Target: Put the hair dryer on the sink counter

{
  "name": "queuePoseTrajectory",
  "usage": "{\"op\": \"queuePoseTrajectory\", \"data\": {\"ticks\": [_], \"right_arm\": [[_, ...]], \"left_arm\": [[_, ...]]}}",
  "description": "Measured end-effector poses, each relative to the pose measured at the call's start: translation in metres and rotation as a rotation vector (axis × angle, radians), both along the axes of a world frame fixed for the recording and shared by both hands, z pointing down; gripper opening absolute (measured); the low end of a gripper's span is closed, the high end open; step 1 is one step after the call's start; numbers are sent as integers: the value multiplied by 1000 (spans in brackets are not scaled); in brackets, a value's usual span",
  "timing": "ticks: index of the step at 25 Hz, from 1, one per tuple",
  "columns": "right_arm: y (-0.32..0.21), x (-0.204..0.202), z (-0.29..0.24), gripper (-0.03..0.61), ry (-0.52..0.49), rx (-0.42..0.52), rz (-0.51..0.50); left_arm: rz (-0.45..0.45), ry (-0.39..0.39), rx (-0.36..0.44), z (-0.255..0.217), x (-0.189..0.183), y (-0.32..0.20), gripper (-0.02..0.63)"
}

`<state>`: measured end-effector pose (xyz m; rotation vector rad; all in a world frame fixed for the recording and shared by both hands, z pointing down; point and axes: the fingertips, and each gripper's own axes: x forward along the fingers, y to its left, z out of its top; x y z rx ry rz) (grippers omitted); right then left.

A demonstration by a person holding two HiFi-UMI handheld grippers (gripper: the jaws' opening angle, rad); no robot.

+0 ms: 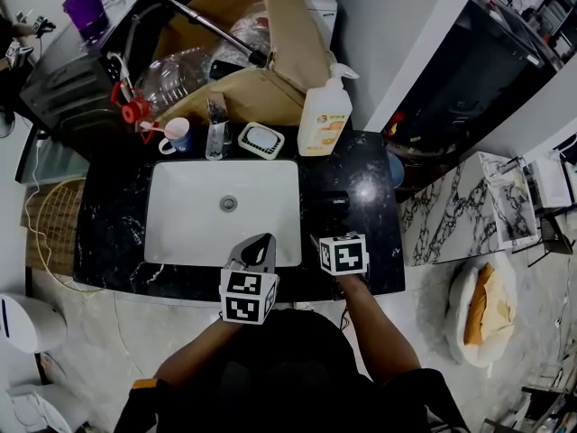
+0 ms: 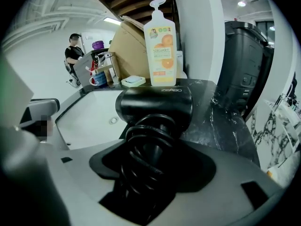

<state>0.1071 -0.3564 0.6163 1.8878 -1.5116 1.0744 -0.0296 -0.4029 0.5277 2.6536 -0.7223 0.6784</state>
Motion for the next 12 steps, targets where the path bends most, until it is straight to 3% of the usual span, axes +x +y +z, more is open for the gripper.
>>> {"op": "queuePoseTrajectory", "data": {"ticks": [5, 12], "right_arm": [[12, 2, -9, 318, 33, -4, 33], [45, -9, -51, 319, 103, 68, 159]], "left_arm": [[11, 29, -1, -7, -18, 3, 8], [76, 52, -55, 4, -39, 20, 8]]}}
